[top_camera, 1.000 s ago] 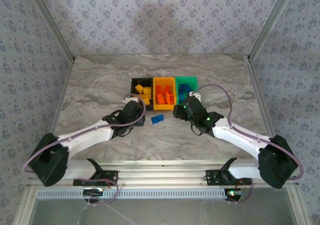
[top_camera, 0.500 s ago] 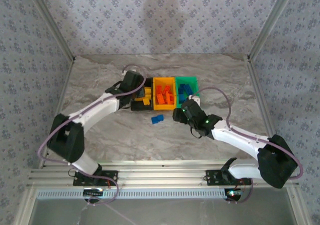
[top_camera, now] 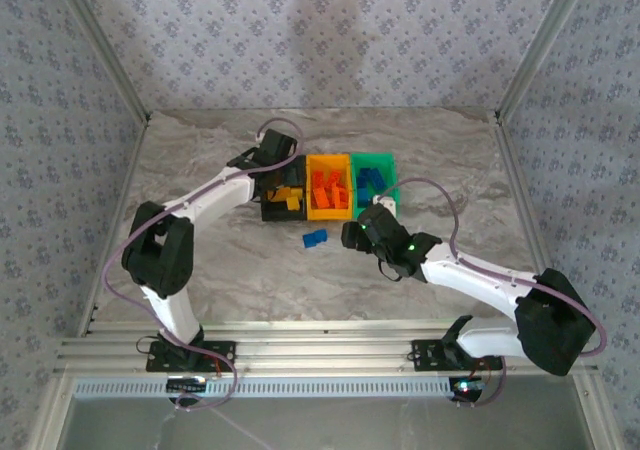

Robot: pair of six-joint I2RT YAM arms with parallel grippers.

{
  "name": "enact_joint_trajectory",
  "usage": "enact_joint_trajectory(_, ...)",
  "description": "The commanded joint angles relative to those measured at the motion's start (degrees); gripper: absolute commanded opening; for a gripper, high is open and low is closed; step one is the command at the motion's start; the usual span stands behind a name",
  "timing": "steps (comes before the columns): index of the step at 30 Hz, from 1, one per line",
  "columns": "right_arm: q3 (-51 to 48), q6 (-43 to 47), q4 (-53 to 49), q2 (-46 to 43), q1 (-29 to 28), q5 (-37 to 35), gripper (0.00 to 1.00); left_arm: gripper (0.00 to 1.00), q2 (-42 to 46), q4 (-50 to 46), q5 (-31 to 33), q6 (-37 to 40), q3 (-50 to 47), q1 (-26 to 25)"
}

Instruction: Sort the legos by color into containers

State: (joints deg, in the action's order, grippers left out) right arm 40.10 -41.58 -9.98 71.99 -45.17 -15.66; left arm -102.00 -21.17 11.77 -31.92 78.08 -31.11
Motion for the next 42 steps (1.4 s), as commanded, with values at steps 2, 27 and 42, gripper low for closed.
enact_joint_trajectory(2,0.76,0.65,1.18,1.30,-1.03,0.57,0.83,0.93,9.25,2.26,-1.14,-0.03,-4.08,-2.32)
enact_joint_trajectory(27,20.89,2.18,3.22,32.73,-2.67,4.72,0.68,1.00,53.25,0.89,2.82,-14.61,-48.79,-9.59)
enact_joint_trajectory(42,10.48,-0.03,4.90,21.61,-2.95,4.57,0.38,1.00,51.80,1.40,3.44,-15.22,-49.87,-9.60)
